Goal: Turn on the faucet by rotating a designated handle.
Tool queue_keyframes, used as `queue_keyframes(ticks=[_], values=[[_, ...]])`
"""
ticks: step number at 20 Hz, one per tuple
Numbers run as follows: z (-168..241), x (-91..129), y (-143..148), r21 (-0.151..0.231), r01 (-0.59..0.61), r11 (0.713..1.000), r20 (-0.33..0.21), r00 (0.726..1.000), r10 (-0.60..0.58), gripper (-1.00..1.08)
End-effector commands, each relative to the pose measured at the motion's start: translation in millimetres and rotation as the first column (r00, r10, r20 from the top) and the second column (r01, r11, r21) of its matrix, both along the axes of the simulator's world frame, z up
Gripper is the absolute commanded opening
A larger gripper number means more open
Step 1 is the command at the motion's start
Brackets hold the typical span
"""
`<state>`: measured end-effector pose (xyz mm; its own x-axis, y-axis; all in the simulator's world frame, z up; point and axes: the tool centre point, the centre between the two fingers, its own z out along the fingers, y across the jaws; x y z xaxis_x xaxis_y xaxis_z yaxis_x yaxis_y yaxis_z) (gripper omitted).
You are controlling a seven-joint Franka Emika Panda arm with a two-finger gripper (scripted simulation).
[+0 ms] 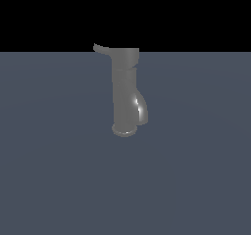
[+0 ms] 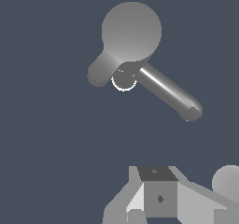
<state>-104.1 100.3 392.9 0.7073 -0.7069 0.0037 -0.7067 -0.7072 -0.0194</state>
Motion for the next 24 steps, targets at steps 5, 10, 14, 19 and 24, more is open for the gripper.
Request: queue_keyframes(ticks=[5, 10, 14, 19, 24], values=[[-20.7, 33.1, 4.9, 0.001, 0.142, 0.990, -0.004, 0.990, -0.142, -1.00], [-36.6, 58.6, 5.0, 0.000, 0.248, 0.969, -0.007, 0.969, -0.248, -1.00], [-49.5, 79.3, 2.7, -0.001, 0.333, 0.943, -0.009, 0.943, -0.333, -1.00], [-65.9, 105.1, -3.1, -0.004, 0.436, 0.900, -0.012, 0.900, -0.436, -1.00], [-79.5, 126.2, -10.5, -0.008, 0.519, 0.855, -0.014, 0.855, -0.519, -1.00]])
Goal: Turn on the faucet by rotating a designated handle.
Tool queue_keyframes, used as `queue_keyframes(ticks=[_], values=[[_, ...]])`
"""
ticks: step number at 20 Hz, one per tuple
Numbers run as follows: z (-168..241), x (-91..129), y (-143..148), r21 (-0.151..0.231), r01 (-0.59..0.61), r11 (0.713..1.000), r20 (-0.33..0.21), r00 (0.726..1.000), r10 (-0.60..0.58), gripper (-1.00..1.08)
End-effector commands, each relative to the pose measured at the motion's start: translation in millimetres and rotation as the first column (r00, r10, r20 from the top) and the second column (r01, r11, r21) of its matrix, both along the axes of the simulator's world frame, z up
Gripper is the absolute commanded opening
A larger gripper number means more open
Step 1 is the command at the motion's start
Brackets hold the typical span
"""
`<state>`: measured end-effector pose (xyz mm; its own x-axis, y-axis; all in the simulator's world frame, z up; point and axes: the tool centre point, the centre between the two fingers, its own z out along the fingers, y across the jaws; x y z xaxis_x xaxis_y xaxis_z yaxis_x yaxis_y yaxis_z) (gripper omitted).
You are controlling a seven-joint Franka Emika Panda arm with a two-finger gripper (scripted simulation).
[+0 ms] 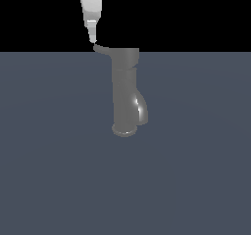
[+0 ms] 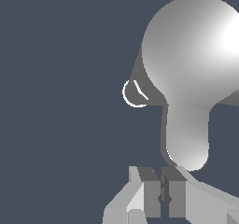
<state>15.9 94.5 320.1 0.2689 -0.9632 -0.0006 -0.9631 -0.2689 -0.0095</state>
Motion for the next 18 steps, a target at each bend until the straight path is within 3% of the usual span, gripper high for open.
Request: queue_keyframes(ticks=[1, 9, 18], values=[[-8.9, 9.7, -6.2, -0.002, 0.048, 0.999, -0.005, 0.999, -0.048, -1.00], [-21.8, 29.6, -16.3, -0.004, 0.141, 0.990, -0.009, 0.990, -0.141, -1.00], [-23.0, 32.1, -18.1, -0.003, 0.153, 0.988, -0.009, 0.988, -0.153, -1.00]])
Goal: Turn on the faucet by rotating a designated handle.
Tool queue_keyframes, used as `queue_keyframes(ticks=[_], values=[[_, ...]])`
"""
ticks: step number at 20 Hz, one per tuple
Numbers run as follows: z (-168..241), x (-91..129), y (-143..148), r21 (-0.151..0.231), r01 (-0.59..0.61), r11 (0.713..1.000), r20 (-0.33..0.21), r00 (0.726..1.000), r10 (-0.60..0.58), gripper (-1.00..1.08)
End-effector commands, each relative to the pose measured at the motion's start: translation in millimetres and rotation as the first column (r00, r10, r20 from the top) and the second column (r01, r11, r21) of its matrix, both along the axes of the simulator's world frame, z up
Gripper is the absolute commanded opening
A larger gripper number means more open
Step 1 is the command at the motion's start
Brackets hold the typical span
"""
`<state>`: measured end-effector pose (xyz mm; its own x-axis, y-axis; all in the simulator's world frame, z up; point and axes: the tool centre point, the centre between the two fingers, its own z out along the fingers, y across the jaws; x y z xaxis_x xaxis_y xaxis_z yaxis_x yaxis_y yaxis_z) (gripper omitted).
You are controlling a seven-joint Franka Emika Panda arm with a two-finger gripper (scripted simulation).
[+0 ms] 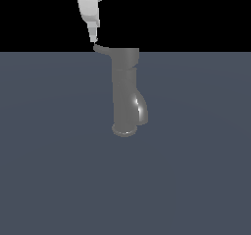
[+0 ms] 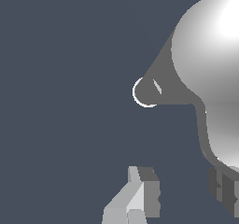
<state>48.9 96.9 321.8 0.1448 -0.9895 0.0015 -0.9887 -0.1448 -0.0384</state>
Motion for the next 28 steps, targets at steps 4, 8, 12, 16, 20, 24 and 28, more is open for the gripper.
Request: queue_keyframes(ticks=[4, 8, 12, 16, 20, 24, 28], values=[[0.0, -0.1, -0.2, -0.001, 0.000, 1.000, 0.000, 1.000, 0.000, -1.00], [-4.5, -11.6, -2.1, -0.001, 0.004, 1.000, -0.007, 1.000, -0.004, -1.00], [-9.1, -23.5, -4.0, -0.002, 0.009, 1.000, -0.014, 1.000, -0.009, -1.00], [-13.6, -35.7, -5.9, -0.002, 0.014, 1.000, -0.020, 1.000, -0.014, -1.00], [-18.2, -48.2, -7.8, -0.003, 0.019, 1.000, -0.028, 0.999, -0.019, -1.00], [-22.7, -61.1, -9.5, -0.004, 0.024, 1.000, -0.035, 0.999, -0.024, -1.00], [-10.6, -56.5, -8.4, -0.001, 0.021, 1.000, -0.003, 1.000, -0.021, -1.00]])
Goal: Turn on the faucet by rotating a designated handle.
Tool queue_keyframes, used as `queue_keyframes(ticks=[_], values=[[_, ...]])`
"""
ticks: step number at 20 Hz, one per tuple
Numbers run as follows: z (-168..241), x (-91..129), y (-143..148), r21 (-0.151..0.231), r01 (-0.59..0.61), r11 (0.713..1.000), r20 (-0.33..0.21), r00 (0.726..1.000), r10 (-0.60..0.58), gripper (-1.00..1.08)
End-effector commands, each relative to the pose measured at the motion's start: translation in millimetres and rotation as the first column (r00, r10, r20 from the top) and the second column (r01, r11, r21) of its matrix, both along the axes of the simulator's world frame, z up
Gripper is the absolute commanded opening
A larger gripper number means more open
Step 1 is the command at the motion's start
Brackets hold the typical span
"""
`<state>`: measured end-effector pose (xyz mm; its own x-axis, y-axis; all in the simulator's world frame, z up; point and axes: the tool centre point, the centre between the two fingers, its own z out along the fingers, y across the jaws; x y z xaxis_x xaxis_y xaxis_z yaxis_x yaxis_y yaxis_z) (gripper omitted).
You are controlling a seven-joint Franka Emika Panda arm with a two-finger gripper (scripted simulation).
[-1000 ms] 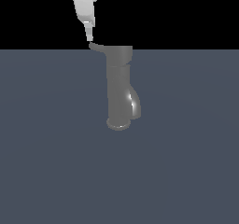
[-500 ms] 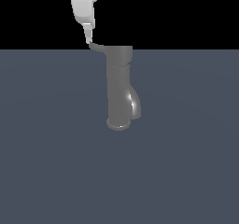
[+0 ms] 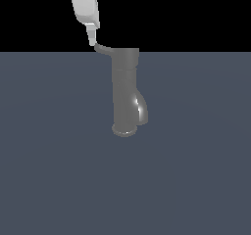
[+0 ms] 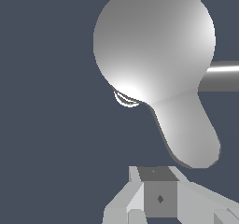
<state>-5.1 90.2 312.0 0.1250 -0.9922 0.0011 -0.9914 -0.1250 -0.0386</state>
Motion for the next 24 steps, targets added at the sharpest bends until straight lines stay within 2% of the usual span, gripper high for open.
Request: queue_keyframes(ticks=[1, 21, 22, 23, 24], values=[[-1.4, -5.3, -3.6, -0.001, 0.001, 1.000, -0.005, 1.000, -0.001, -1.00], [-14.4, -64.4, -42.6, -0.004, 0.006, 1.000, -0.037, 0.999, -0.006, -1.00], [-14.4, -64.4, -42.6, -0.004, 0.006, 1.000, -0.037, 0.999, -0.006, -1.00], [-0.2, -55.4, -27.7, -0.004, -0.017, 1.000, -0.002, 1.000, 0.017, -1.00], [-1.2, -56.7, -33.6, -0.004, -0.015, 1.000, -0.005, 1.000, 0.015, -1.00]])
